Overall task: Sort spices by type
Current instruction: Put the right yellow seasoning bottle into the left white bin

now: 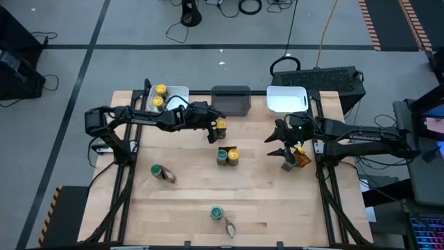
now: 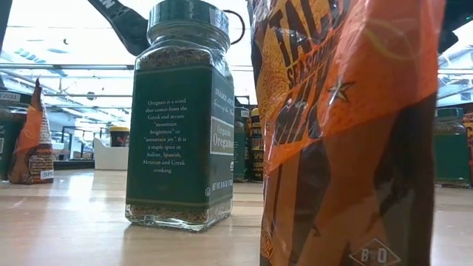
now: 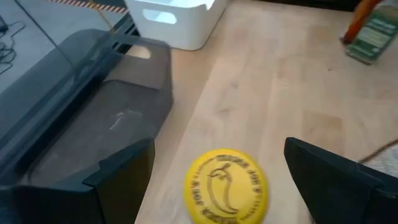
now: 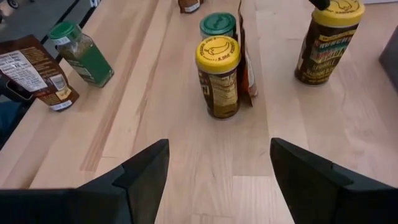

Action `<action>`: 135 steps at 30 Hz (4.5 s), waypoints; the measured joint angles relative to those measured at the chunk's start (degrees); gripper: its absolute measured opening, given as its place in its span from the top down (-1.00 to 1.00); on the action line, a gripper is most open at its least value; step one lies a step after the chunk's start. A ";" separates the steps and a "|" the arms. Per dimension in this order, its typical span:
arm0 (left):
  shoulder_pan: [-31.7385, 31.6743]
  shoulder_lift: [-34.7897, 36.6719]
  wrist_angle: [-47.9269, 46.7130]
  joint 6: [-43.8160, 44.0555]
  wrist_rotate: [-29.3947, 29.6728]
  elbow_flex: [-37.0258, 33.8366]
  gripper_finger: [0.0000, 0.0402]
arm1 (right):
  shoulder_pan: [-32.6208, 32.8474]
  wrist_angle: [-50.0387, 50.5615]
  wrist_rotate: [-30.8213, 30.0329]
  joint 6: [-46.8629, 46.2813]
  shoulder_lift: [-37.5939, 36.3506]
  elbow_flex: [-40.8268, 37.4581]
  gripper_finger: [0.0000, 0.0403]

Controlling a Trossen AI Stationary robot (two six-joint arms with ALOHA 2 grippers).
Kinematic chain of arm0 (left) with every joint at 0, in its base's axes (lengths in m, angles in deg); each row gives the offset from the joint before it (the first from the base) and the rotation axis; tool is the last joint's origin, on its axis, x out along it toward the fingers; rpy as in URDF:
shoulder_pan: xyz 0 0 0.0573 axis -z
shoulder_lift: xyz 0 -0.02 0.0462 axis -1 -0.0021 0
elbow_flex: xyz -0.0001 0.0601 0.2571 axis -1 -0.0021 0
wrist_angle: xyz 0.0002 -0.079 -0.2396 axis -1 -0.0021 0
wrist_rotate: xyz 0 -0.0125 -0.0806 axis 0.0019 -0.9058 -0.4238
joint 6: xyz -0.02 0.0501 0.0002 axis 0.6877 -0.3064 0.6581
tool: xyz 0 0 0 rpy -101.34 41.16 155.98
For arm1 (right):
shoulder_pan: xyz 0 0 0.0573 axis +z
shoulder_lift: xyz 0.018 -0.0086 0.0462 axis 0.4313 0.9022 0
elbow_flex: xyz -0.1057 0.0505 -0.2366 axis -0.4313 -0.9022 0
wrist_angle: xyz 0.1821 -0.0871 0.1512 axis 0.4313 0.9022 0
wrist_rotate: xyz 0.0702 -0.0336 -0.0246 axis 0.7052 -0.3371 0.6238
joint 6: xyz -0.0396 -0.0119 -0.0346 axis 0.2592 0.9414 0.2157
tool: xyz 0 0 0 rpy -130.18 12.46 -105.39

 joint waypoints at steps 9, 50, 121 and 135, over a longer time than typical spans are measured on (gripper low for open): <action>-0.28 -0.05 -0.45 1.45 -1.31 0.00 -0.78 | 0.00 -1.67 0.04 0.22 0.00 -0.25 -0.31; -0.37 -5.32 0.99 2.92 -1.53 -0.02 -0.32 | 0.00 -3.26 0.04 -1.70 0.00 -0.22 -0.30; -26.53 10.85 -26.46 15.05 23.58 1.81 -0.21 | 0.00 -2.46 -0.13 -3.17 0.02 -0.18 -0.30; -26.53 10.85 -26.55 15.05 23.58 1.81 -0.21 | 0.00 -2.39 -0.15 -3.41 0.02 -0.18 -0.30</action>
